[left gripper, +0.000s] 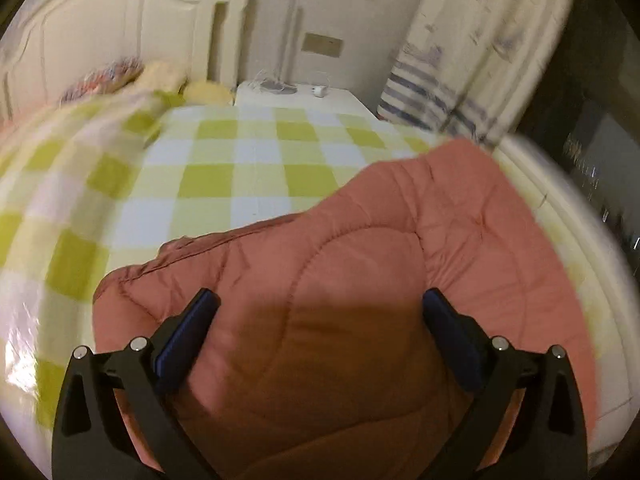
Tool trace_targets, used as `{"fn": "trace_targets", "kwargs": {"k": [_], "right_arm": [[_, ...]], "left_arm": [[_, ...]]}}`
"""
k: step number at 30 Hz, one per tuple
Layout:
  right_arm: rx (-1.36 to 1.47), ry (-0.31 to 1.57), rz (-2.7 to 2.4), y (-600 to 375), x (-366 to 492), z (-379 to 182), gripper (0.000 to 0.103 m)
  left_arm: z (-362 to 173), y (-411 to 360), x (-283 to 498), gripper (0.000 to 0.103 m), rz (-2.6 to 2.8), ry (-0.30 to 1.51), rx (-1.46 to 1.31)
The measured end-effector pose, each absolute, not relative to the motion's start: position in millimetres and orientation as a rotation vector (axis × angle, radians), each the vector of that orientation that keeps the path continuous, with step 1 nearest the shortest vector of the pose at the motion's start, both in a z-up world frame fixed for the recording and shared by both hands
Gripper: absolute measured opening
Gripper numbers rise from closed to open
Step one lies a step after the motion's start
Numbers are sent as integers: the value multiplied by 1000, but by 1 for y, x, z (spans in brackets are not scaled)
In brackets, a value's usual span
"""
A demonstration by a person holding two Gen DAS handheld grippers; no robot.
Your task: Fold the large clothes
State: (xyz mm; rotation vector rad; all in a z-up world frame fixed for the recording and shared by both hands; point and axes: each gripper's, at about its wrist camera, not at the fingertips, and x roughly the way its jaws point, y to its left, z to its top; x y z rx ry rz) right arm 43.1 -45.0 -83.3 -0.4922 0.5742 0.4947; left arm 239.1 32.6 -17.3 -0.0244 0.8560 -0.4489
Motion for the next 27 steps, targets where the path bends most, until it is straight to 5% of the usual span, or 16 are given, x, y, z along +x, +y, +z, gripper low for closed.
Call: {"fn": "trace_targets", "kwargs": {"k": [7,13,22,27], "right_arm": [[-189,392,385,-145,27,-8,57],[-207,591,356,-153,62,-82,55],[-151,512,323,-179,79,0,55],[-130,640,289,-187,148,-31,55]], "left_arm": [[-21,26,233,101,-441,811,77],[-19,28,229,101,-452,802,64],[-17,27,224,101,-425,784,72],[-17,30,223,101,-422,777,66]]}}
